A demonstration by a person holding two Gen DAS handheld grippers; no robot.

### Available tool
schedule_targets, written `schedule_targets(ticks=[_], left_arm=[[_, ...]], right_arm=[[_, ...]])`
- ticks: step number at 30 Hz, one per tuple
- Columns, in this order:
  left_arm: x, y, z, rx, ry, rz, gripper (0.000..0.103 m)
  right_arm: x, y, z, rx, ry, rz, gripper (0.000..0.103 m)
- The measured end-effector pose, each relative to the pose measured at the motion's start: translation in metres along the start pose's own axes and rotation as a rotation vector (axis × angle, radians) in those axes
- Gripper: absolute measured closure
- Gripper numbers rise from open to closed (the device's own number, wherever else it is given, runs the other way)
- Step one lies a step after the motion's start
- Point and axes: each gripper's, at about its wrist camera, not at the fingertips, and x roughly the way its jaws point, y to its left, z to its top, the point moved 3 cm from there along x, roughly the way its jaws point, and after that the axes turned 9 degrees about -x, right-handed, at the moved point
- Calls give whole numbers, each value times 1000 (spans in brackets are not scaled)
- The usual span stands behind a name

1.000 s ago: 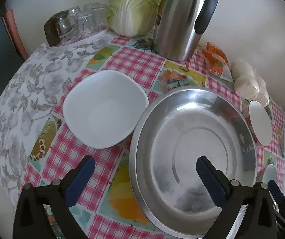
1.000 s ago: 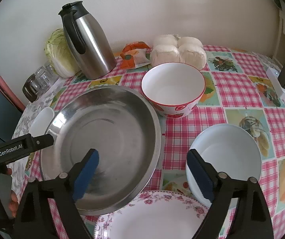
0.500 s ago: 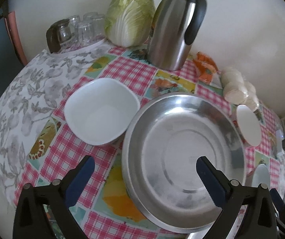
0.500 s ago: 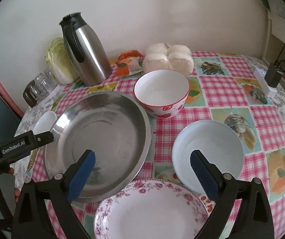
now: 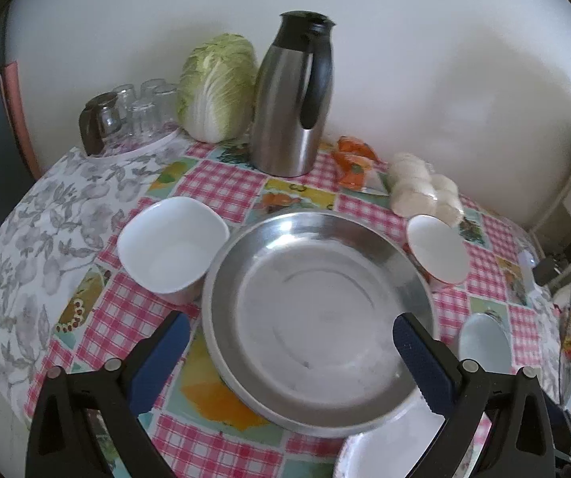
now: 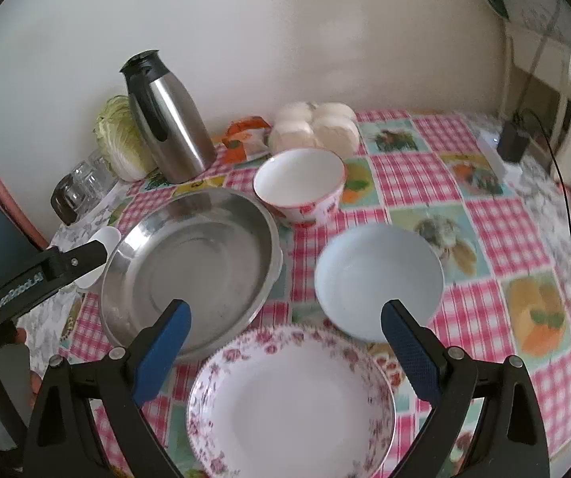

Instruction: Organize plates and bowls

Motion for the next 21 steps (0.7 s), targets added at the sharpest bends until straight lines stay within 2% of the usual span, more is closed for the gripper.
schedule_targets(ticks=[8, 13, 18, 21], left_arm=[[-3, 0, -28, 12, 77, -16, 0], [-3, 0, -47, 25, 126, -17, 0], [-1, 1, -64, -2, 210, -64, 0], [3, -3, -74, 13, 253, -62, 0]], right_arm=[[-8, -11, -22, 30, 33, -41, 6], [-1, -24, -39, 66, 84, -52, 6], [5, -34, -51, 88, 129, -66, 6], [13, -38, -55, 104, 162, -64, 6]])
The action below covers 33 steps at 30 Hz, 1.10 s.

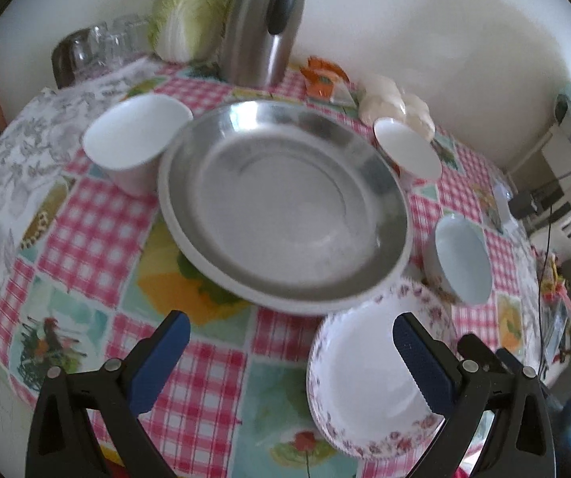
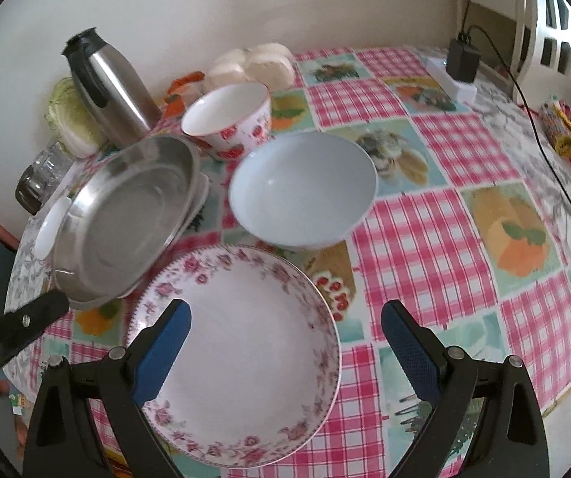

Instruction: Organize plates and bowls

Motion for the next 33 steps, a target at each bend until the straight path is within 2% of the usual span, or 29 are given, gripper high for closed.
schedule_targets(ticks=[8, 17, 19, 21, 24, 27, 28, 32, 33], left_arm=[[23, -14, -15, 48, 113, -8, 0], [51, -22, -26, 82, 187, 56, 1], [56, -23, -27, 84, 203, 62, 1], [63, -25, -28, 85, 213, 76, 2], [69, -27, -29, 87, 222, 86, 10], [76, -29, -30, 78, 242, 75, 12], [78, -29, -30, 74, 249, 69, 15], [89, -32, -31, 62, 272, 69, 17], [91, -31, -30, 56, 280, 69, 17]], right_arm=[[25, 0, -9, -27, 97, 1, 6], [40, -4, -13, -13, 148, 2, 8], [45, -4, -12, -7, 160, 10, 17], [50, -7, -12, 1, 171, 14, 21], [56, -11, -14, 23, 184, 25, 28], [60, -17, -14, 36, 180, 38, 31], [59, -19, -13, 41, 178, 45, 36], [61, -24, -11, 52, 173, 81, 46], [61, -25, -10, 54, 173, 95, 53]])
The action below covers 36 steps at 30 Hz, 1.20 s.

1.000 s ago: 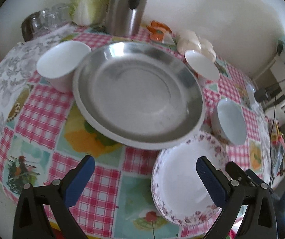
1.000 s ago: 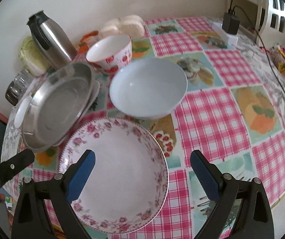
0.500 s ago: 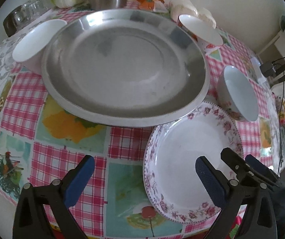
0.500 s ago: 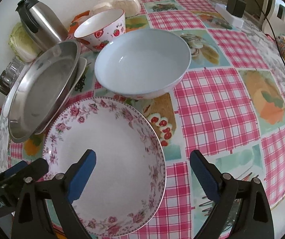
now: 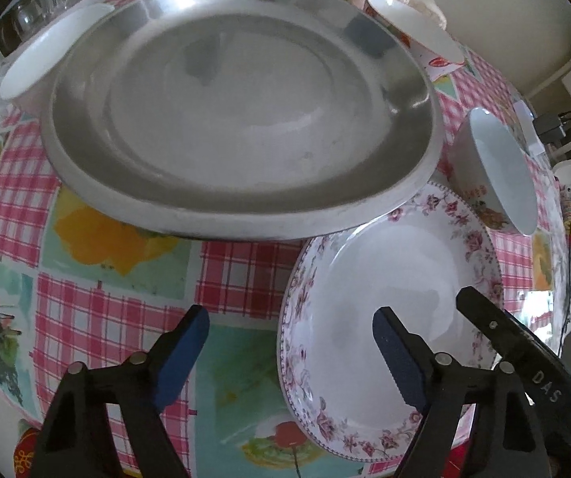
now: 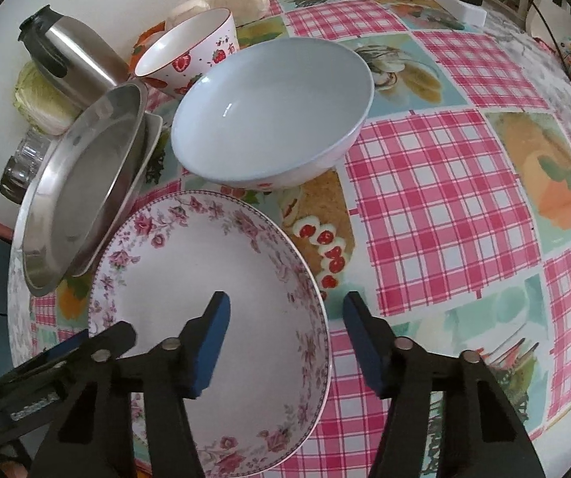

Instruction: Organize plates and bowls

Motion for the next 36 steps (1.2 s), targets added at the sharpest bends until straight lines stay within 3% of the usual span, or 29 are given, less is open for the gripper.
schedule_targets(ticks=[7, 17, 20, 22, 26, 28, 36], left_arm=[[7, -2, 4, -21, 10, -16, 17], [4, 25, 4, -85, 12, -92, 18], [4, 22, 3, -65, 6, -68, 27], [-2, 21, -2, -59, 8, -79, 42], [-1, 21, -3, -61, 18, -105, 52], [6, 12, -4, -70, 48, -160, 68], [10, 18, -6, -106, 85, -224, 69]], right_arm=[[0, -11, -2, 36, -3, 17, 71], [-6, -45, -7, 132, -8, 115, 87], [-6, -55, -8, 148, -6, 142, 89], [-8, -60, -8, 154, -5, 154, 89], [-10, -70, -10, 175, -5, 181, 89], [-13, -72, -10, 182, -5, 189, 90], [-12, -81, -10, 188, -9, 190, 90]])
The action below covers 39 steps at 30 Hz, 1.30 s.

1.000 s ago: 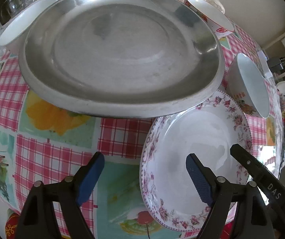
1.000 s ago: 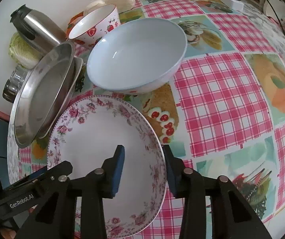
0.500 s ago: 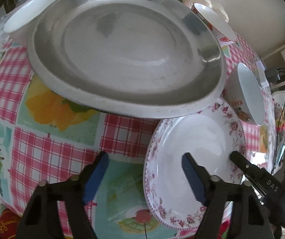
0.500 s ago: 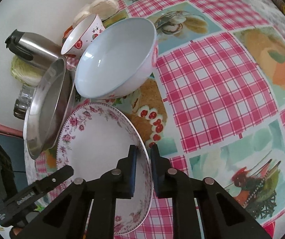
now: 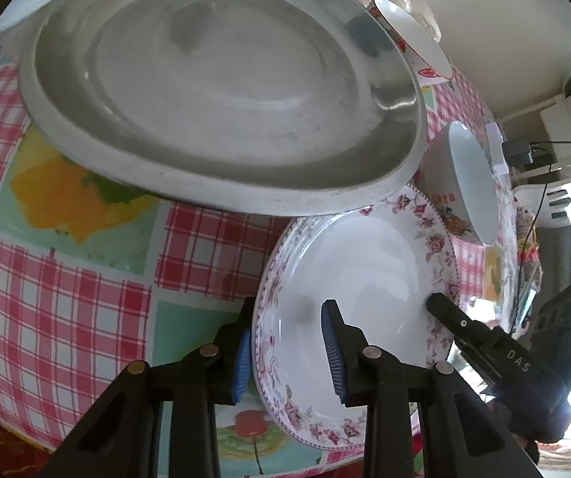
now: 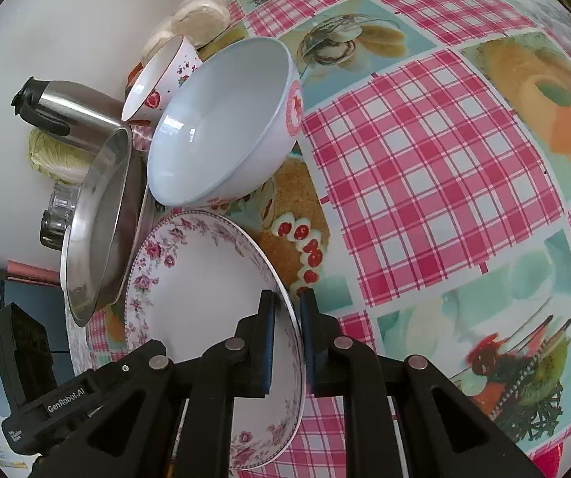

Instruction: Organize plates and bowls

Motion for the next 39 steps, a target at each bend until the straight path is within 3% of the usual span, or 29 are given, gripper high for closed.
schedule_targets(ticks=[5, 10, 39], left_arm=[[-5, 10, 3, -25, 8, -25, 67], [-16, 12, 6, -10, -9, 16, 79], [-54, -6, -17, 86, -57, -9, 80]], right_arm=[[-1, 0, 0, -8, -1, -8, 90], [-7, 11, -1, -53, -8, -34, 90], [-40, 47, -12, -160, -99, -80, 90]])
